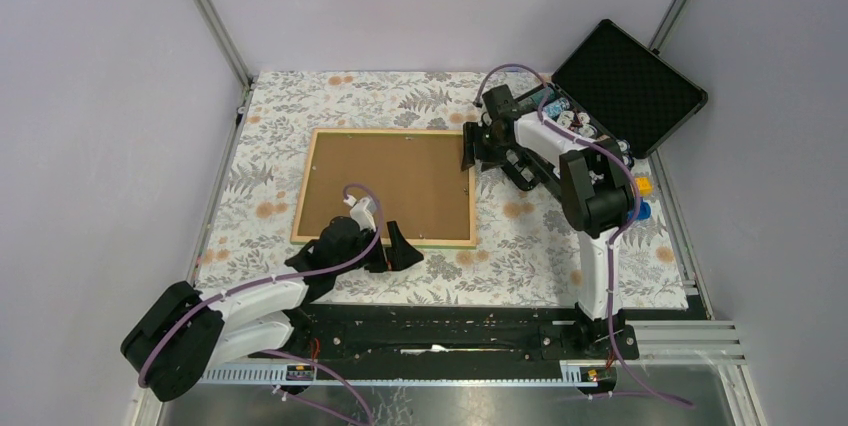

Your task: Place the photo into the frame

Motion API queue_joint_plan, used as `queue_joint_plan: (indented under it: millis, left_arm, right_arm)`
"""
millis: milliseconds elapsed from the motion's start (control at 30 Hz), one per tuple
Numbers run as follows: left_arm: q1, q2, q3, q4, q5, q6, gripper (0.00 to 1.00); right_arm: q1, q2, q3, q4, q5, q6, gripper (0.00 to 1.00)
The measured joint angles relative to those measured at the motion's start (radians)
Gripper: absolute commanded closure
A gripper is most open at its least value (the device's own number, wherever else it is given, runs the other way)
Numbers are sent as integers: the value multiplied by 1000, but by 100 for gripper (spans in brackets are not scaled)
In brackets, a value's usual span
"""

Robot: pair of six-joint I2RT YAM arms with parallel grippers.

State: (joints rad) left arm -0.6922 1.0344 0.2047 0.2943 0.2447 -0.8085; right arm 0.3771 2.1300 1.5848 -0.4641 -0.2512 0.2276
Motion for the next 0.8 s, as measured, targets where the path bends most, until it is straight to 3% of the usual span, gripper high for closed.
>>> queue_joint_plan:
  millis: [133, 467, 700, 800]
  left_arm:
    - [3, 9, 0, 10, 4, 0, 1]
    - [10, 35, 0, 13, 13, 0, 1]
    - [18, 41, 0, 20, 18, 0, 1]
    - [21, 42, 0, 21, 20, 0, 1]
  right_arm:
    - [4, -28, 23, -62, 27, 72, 30]
    - [100, -95, -110, -114, 99, 121, 45]
    - [119, -94, -114, -126, 113, 133, 59]
    - [120, -94, -114, -125, 130, 135, 60]
